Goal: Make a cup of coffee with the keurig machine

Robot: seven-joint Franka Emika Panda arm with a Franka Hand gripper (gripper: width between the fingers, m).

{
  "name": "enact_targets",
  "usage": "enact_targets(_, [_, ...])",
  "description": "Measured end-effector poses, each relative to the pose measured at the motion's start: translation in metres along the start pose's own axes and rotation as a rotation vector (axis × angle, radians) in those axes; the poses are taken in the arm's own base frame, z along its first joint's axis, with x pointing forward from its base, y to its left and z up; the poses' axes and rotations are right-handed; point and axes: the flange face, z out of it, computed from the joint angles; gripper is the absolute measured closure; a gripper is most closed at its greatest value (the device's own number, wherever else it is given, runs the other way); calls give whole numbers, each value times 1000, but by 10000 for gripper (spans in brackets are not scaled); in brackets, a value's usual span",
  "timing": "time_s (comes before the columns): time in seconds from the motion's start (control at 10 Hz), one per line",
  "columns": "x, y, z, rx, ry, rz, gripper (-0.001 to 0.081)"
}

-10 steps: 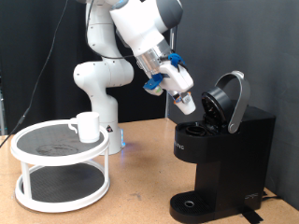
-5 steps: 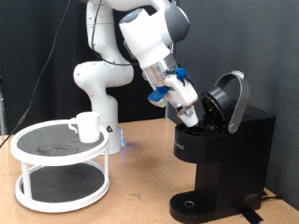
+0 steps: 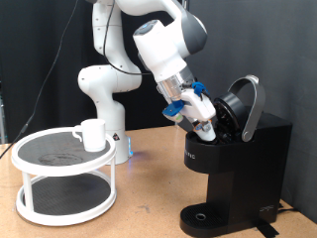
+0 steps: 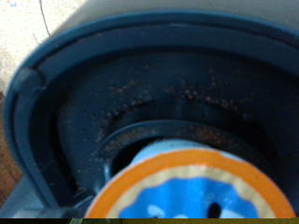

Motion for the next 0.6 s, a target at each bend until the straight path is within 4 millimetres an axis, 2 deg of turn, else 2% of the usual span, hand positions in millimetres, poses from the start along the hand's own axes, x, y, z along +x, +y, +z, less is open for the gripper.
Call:
enact_targets(0.3, [-1,3,9,-5,12,-6,451])
enact_targets(0.4, [0,3,11,-7,15,-6,360])
enact_targets(0.5, [-1,4,11,-9,14,-5,178])
enact_targets(0.6, [-1,4,12,-13,7,-4,178])
